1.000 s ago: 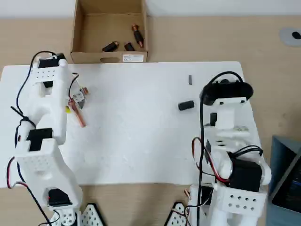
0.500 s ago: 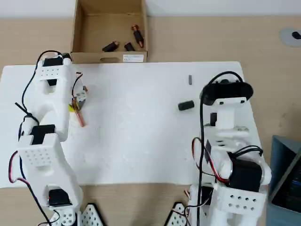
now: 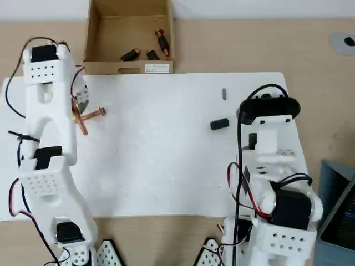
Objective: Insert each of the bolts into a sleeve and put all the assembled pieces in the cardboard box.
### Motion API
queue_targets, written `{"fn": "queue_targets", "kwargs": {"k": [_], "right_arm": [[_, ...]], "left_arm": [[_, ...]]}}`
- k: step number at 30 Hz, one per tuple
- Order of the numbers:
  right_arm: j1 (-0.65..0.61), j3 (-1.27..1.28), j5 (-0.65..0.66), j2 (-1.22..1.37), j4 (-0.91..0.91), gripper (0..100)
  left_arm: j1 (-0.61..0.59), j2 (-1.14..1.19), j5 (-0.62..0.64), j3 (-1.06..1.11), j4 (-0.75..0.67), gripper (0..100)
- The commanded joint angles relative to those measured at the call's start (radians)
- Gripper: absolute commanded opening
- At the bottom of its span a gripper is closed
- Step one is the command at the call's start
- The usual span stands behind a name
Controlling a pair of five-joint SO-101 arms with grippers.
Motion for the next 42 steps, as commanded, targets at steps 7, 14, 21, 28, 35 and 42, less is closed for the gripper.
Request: {"fn": "queue_targets", "kwargs": {"k": [7, 14, 21, 28, 35, 42], "right_arm": [[0.016, -0.102, -0.003, -0.018, 0.021, 1.0], [0.016, -0.177, -0.005, -0.018, 0.072, 1.0], [0.01, -0.173, -0.008, -0.147, 0.066, 0.9], [0.008, 0.117, -0.002, -0.409, -0.095, 0.9], [-0.018, 0.338, -0.002, -0.509, -0.181, 0.9], [-0.231, 0.432, -0.009, -0.513, -0.307, 0.9]], "left_arm": [[0.087, -0.453, -0.002, 0.023, 0.014, 0], [0.132, -0.733, -0.003, 0.213, 0.012, 0], [0.184, -1.029, -0.003, 0.493, -0.052, 0], [0.178, -1.371, -0.003, 1.007, -0.344, 0], [0.18, -1.722, -0.003, 1.468, -0.675, 0], [0.187, -1.946, 0.0, 1.689, -0.801, 0]]}}
